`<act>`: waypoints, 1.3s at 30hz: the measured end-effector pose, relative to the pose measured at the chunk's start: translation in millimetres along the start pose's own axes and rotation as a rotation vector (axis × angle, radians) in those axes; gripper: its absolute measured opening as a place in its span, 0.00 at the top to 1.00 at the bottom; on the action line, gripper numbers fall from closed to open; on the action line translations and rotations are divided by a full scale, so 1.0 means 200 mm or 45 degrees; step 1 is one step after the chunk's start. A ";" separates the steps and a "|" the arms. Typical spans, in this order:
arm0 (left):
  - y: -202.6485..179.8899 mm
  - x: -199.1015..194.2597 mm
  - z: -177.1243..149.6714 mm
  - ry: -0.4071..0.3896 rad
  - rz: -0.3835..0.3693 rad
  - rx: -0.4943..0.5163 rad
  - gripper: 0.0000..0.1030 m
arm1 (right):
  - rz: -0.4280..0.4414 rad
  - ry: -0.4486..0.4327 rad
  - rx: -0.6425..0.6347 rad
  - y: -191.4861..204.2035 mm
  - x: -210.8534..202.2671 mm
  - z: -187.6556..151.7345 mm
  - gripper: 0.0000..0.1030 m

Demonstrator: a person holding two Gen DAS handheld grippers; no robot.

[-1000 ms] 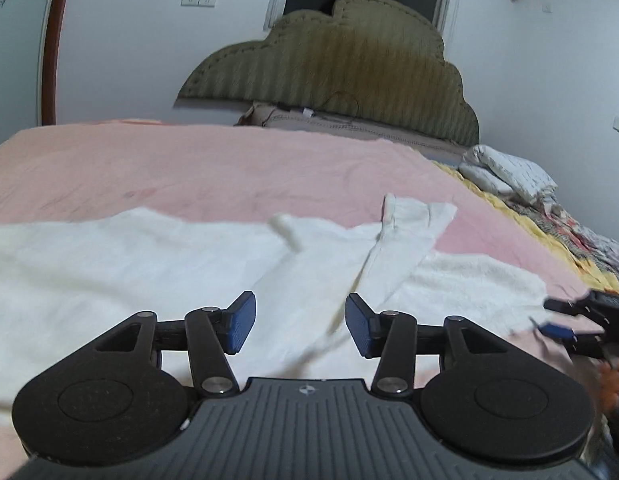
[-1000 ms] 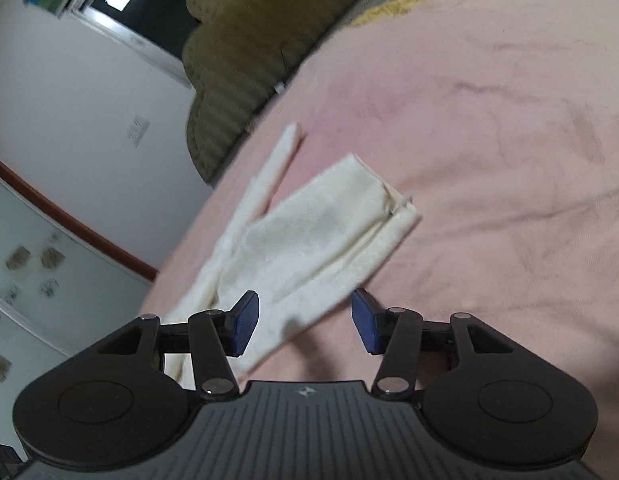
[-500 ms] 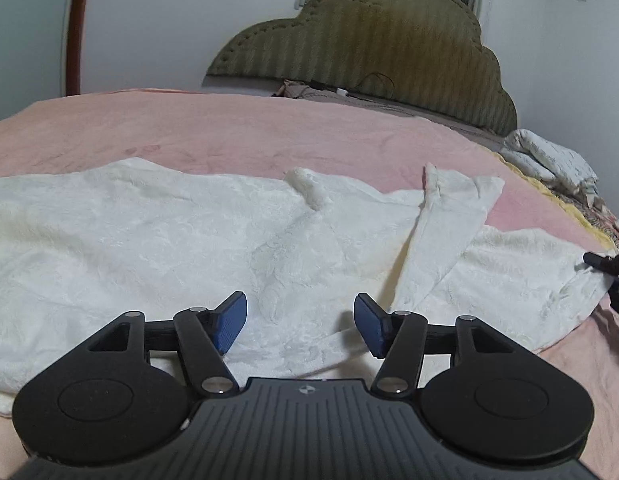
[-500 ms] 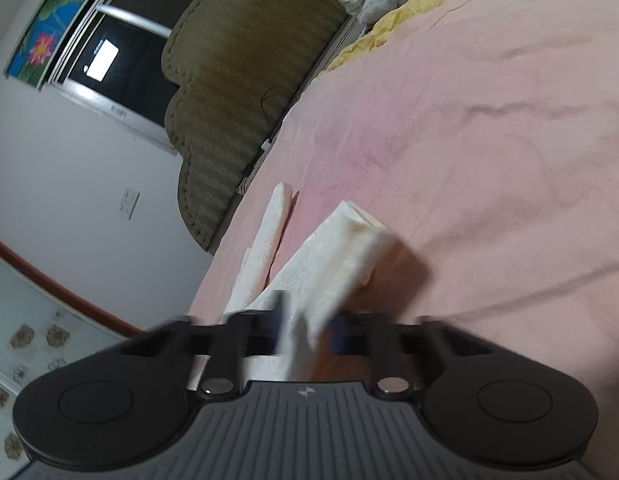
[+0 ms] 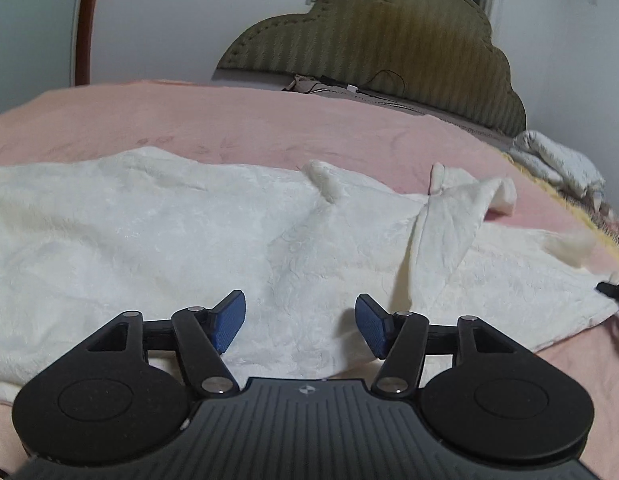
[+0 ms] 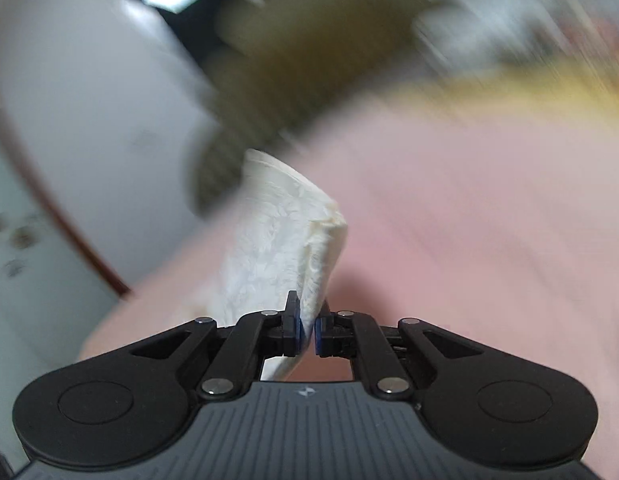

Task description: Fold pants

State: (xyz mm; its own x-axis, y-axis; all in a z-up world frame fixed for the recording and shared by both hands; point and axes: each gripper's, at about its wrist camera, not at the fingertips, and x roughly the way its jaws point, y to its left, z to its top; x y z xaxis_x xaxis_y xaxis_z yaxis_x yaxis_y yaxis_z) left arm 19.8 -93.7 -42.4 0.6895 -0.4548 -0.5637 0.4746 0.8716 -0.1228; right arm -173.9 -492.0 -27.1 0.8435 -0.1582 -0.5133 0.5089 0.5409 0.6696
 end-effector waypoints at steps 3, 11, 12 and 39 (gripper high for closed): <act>-0.06 0.00 -0.03 -0.008 0.032 0.092 0.32 | 0.034 -0.009 0.048 -0.08 0.03 -0.04 0.91; -0.05 0.02 -0.03 0.015 0.022 0.109 0.24 | -0.310 -0.370 -0.122 0.02 -0.24 0.04 0.69; -0.05 0.03 -0.03 0.018 0.026 0.114 0.23 | -0.286 -0.371 -0.231 0.08 -0.23 0.05 0.68; -0.35 0.20 0.05 0.047 -0.164 0.384 0.62 | -0.255 0.004 -0.722 0.37 0.30 -0.24 0.00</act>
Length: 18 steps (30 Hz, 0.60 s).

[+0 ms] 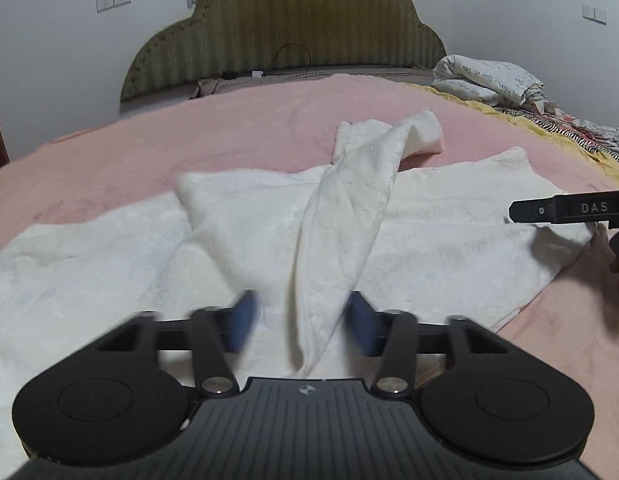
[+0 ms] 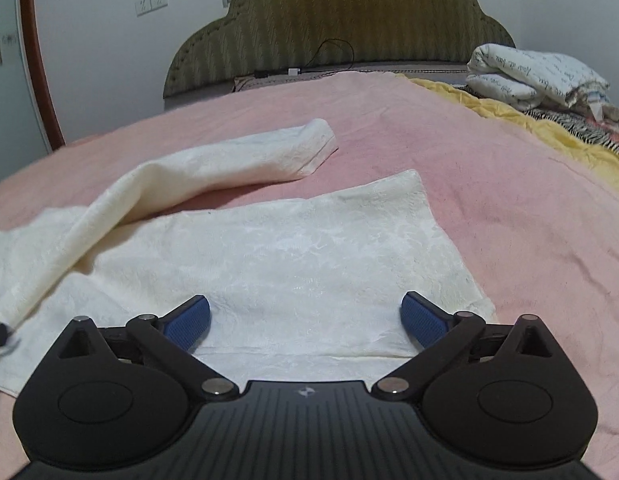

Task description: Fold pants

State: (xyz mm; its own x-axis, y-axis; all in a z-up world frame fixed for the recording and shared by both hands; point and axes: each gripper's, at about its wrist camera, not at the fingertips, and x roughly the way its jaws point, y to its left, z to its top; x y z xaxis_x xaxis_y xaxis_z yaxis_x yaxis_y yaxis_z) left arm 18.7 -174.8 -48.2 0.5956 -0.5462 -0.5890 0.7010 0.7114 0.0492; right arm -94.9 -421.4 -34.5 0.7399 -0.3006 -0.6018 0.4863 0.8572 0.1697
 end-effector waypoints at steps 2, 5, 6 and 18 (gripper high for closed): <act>0.00 0.00 0.00 0.005 -0.024 -0.036 0.85 | 0.014 -0.005 0.021 -0.01 -0.01 0.00 0.00; -0.04 -0.06 -0.04 -0.022 -0.028 0.009 0.94 | 0.009 -0.002 0.015 -0.01 -0.01 0.00 0.00; -0.06 -0.08 -0.06 -0.030 -0.035 0.037 0.96 | 0.005 -0.001 0.012 -0.01 -0.01 0.00 0.00; -0.18 -0.08 -0.13 -0.033 0.042 0.214 0.78 | -0.085 -0.231 -0.002 0.22 -0.15 0.12 0.00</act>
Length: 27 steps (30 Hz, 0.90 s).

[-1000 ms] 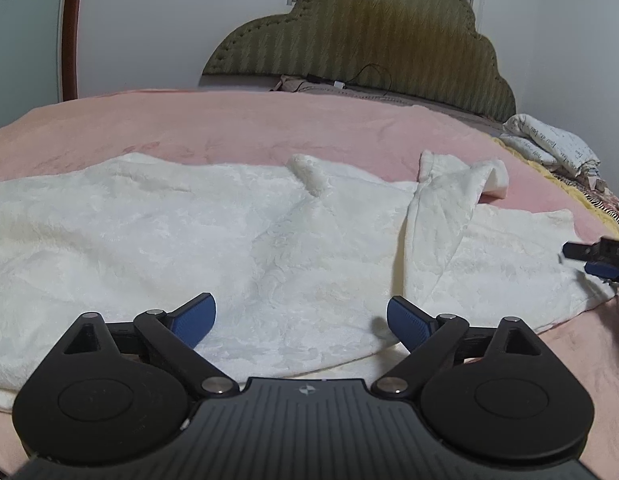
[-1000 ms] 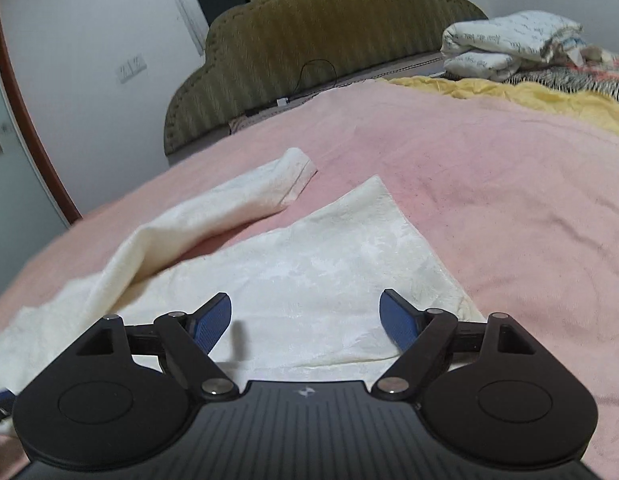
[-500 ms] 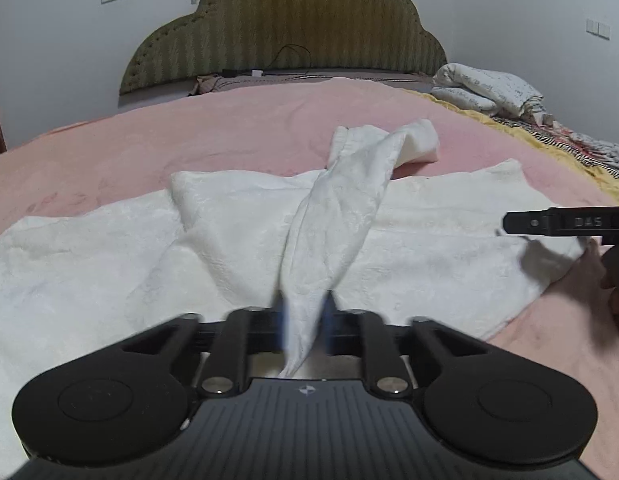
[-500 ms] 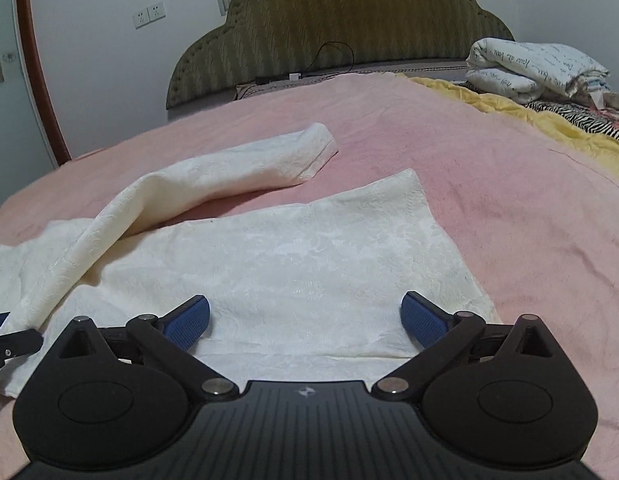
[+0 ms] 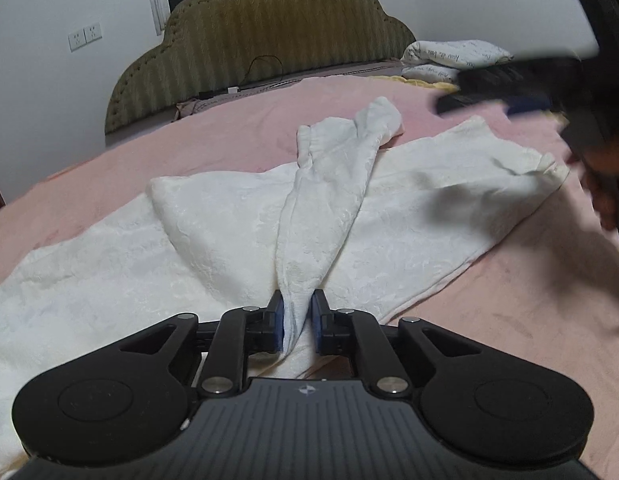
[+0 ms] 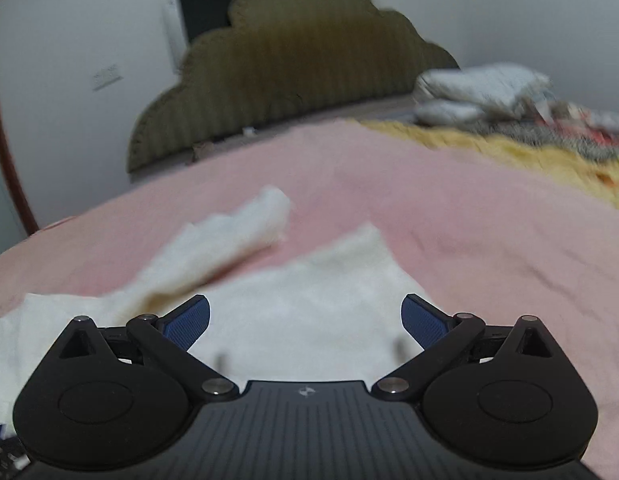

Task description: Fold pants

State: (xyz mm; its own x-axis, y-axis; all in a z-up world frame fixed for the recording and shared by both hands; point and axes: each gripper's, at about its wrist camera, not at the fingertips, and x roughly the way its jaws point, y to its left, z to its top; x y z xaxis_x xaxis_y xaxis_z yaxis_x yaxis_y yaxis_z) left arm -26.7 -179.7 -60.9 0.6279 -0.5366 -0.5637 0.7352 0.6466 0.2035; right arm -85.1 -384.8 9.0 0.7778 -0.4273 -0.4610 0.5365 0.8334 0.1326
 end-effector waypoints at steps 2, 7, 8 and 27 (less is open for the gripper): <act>0.01 -0.01 -0.01 0.001 0.072 0.014 0.64 | 0.035 -0.018 -0.235 0.24 0.04 0.08 0.00; 0.20 0.02 -0.02 0.045 0.029 -0.248 0.29 | 0.044 0.092 -0.472 0.61 0.37 0.22 0.00; 0.25 0.02 -0.02 0.039 -0.027 -0.323 0.27 | 0.035 0.147 -0.456 0.63 0.46 0.24 0.01; 0.28 0.01 -0.02 0.022 -0.053 -0.331 0.30 | 0.284 0.099 0.376 -0.06 0.37 0.26 0.88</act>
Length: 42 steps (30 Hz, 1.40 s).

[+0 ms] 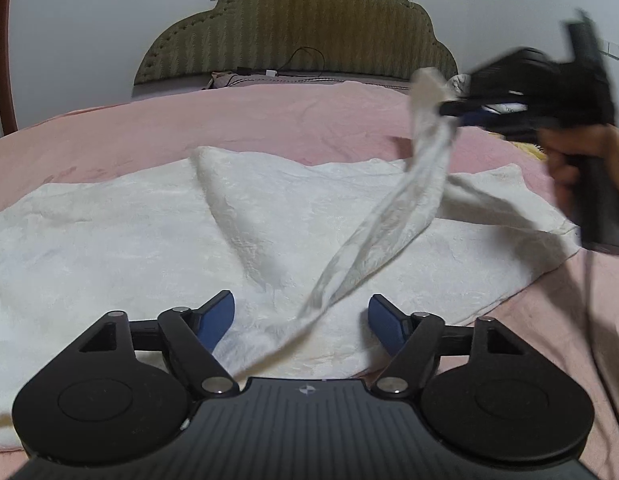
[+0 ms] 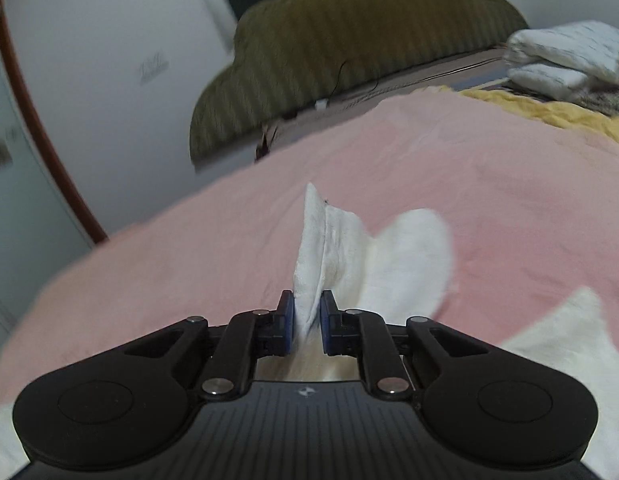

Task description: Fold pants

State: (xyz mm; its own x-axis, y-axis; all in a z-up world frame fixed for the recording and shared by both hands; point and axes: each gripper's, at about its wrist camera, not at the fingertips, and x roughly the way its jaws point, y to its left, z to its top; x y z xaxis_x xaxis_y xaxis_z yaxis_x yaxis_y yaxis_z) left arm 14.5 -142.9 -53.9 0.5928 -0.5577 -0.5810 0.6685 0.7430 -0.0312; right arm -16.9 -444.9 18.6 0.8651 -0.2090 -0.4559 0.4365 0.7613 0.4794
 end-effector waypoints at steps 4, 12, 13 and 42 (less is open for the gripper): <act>-0.03 0.00 0.01 -0.002 0.028 0.035 0.34 | 0.048 -0.031 0.144 -0.26 -0.26 -0.03 0.88; -0.07 0.07 0.08 0.005 0.065 0.082 0.32 | -0.012 0.104 0.290 -0.52 -0.28 -0.19 0.76; -0.07 0.08 0.09 0.005 0.072 0.087 0.32 | -0.029 0.100 0.330 -0.54 -0.26 -0.19 0.70; -0.06 -0.09 0.01 -0.024 0.058 0.129 0.84 | -0.073 0.044 0.326 -0.79 -0.48 -0.24 0.91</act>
State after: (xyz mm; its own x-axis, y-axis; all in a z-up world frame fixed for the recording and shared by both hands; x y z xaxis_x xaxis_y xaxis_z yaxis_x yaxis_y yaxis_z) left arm -3.0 -142.6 -42.0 0.6314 -0.5316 -0.5646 0.6820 0.7272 0.0781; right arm -181.3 -515.1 -48.8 0.8300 -0.2231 -0.5112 0.5370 0.5675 0.6242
